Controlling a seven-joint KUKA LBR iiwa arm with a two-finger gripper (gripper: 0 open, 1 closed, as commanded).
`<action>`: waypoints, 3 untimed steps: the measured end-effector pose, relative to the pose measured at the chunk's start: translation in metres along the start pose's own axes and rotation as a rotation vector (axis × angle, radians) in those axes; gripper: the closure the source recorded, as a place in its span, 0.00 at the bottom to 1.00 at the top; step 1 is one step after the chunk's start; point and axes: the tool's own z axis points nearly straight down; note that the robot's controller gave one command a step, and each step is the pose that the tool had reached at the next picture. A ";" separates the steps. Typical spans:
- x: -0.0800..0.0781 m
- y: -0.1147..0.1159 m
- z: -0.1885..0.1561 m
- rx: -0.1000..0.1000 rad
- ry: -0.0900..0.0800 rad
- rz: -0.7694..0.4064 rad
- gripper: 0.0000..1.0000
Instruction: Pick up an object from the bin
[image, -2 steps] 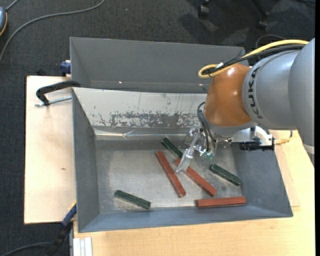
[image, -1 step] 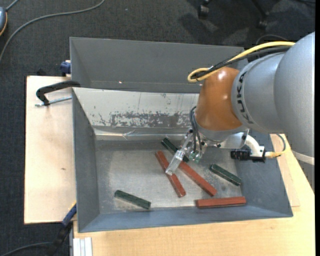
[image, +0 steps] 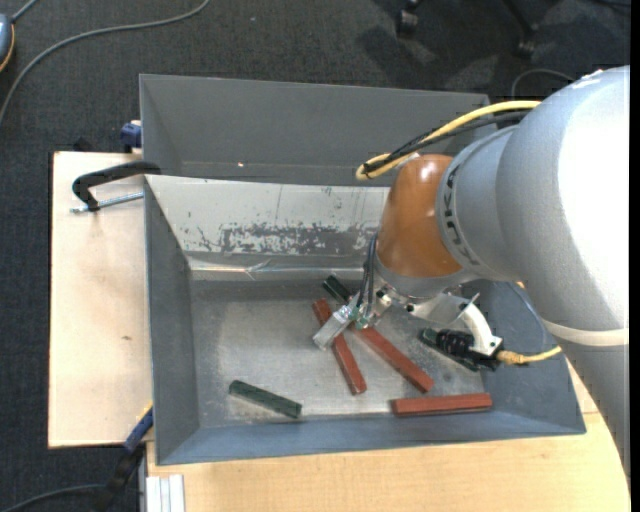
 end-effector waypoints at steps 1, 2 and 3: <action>0.000 0.001 -0.001 -0.002 -0.003 -0.002 0.00; -0.002 0.002 -0.004 -0.008 -0.008 -0.002 1.00; -0.002 0.004 -0.073 -0.011 -0.010 -0.004 1.00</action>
Offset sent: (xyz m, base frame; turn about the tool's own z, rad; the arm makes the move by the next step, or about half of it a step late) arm 0.0000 0.0000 0.0000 0.0000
